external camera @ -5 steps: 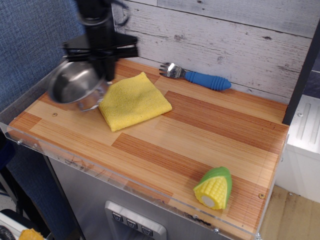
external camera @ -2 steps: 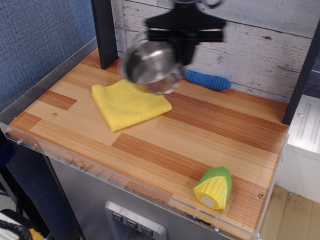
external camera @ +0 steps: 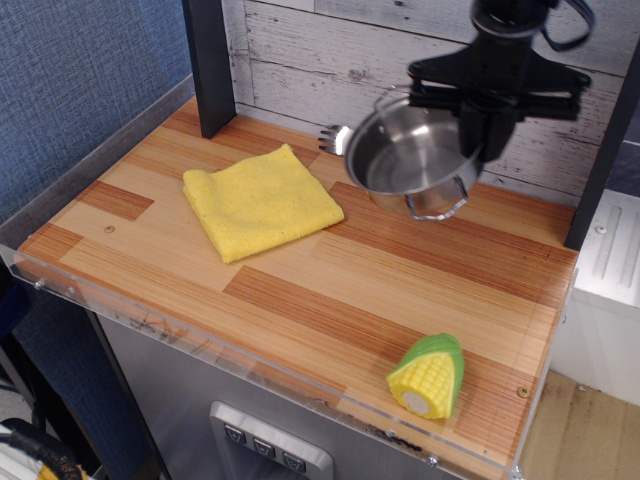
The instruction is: Place the steel pan near the piece of corn.
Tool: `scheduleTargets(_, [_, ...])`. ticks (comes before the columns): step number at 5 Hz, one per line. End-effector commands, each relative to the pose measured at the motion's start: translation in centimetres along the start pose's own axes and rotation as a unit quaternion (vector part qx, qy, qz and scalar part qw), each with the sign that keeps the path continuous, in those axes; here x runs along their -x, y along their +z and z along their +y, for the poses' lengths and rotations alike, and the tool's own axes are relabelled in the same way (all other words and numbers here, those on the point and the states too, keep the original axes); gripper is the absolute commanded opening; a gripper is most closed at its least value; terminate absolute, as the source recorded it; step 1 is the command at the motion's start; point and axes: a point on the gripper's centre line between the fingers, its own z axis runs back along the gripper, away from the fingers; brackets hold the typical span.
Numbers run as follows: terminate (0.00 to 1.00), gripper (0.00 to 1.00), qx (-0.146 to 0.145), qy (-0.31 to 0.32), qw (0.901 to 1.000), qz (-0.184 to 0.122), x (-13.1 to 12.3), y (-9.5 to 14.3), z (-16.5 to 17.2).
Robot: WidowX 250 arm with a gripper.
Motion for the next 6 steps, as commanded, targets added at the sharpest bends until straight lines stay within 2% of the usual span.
scheduleTargets(1, [0.0,0.0,0.015,-0.044,0.9987,0.019,3.9,-0.9,-2.2])
scheduleTargets(3, [0.0,0.0,0.013,-0.065,0.9972,0.033,5.4,-2.8,-3.4])
scheduleTargets(5, [0.0,0.0,-0.005,-0.071,0.997,0.031,5.8,-4.5,-3.0])
scheduleTargets(6, [0.0,0.0,-0.012,-0.056,0.9979,0.028,6.0,-4.5,-2.5])
